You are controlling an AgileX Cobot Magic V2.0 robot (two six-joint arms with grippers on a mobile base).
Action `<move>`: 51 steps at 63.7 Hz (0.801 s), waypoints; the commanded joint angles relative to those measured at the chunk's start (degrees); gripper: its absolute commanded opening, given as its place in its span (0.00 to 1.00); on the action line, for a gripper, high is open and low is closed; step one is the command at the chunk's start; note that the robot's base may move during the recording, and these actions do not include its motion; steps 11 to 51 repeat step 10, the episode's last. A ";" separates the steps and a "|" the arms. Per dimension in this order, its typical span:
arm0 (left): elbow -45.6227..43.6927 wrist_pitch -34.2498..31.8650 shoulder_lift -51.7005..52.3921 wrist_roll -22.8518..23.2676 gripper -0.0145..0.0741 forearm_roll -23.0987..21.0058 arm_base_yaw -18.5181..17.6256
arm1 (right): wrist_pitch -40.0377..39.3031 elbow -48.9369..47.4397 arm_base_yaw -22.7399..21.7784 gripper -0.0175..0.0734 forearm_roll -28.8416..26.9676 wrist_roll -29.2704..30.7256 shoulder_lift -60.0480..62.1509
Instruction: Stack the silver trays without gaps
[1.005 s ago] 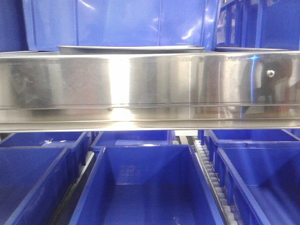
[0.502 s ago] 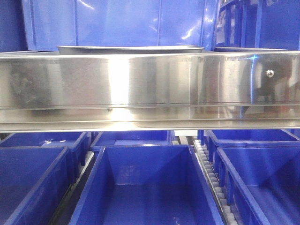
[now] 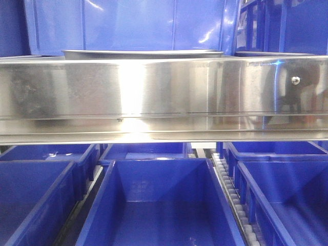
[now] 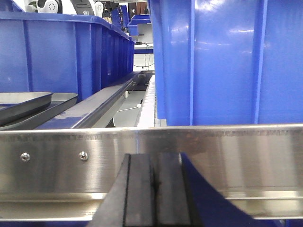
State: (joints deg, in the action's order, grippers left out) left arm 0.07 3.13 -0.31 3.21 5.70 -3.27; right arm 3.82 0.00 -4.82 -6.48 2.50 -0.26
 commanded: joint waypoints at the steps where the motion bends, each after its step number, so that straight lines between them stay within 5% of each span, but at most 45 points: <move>1: -0.07 -0.81 0.31 0.00 0.15 -0.38 0.01 | -0.81 0.00 0.20 0.11 0.35 -0.06 0.26; 51: -0.07 -0.81 0.31 0.00 0.15 -0.38 0.01 | -0.81 0.00 0.20 0.11 0.35 -0.06 0.26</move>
